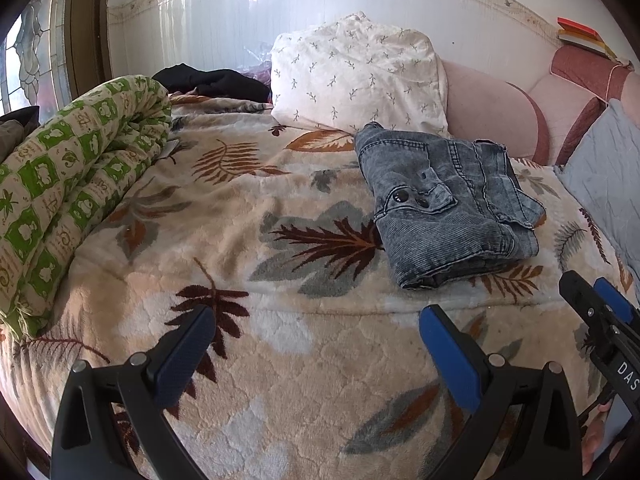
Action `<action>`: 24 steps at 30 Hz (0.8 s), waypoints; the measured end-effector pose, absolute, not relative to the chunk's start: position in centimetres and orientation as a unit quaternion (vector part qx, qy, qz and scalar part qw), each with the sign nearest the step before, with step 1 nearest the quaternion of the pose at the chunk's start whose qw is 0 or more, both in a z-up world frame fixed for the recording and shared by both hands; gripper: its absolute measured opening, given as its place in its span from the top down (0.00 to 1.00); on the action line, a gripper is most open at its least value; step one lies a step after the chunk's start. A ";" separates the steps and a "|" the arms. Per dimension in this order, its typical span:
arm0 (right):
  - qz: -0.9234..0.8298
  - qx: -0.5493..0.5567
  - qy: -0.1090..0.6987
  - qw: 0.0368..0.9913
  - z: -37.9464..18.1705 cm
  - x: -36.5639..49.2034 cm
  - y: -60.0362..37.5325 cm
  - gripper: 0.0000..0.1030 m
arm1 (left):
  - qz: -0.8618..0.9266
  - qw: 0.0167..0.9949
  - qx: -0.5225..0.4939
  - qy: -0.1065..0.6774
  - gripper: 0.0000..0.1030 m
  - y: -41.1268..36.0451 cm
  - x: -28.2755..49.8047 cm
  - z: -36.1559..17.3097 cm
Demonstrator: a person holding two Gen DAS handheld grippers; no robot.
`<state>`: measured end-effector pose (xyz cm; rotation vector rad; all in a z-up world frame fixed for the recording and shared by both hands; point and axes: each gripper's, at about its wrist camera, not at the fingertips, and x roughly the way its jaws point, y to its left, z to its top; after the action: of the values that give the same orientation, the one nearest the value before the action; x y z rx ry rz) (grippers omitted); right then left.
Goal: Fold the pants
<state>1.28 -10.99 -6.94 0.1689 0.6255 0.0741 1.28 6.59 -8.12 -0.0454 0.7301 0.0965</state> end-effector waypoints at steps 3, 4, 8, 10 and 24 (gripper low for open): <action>0.038 0.082 0.307 0.947 -7.0 1.3 -11.0 0.16 | 0.048 0.932 -0.023 0.358 0.00 6.7 1.3 -8.1; 0.038 0.082 0.308 0.947 -7.0 1.3 -10.9 0.16 | 0.047 0.932 -0.023 0.358 0.00 6.7 1.4 -8.2; 0.040 0.081 0.308 0.947 -7.0 1.3 -10.9 0.16 | 0.048 0.931 -0.024 0.361 0.00 6.6 1.4 -8.2; 0.040 0.080 0.308 0.947 -7.0 1.2 -10.8 0.16 | 0.049 0.931 -0.024 0.360 0.00 6.7 1.4 -8.2; 0.040 0.081 0.309 0.947 -7.0 1.2 -10.8 0.16 | 0.051 0.931 -0.026 0.362 0.00 6.7 1.4 -8.4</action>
<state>1.21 -10.77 -7.00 0.1642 0.6284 0.0806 1.36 6.73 -8.36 -0.0541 0.7407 0.1040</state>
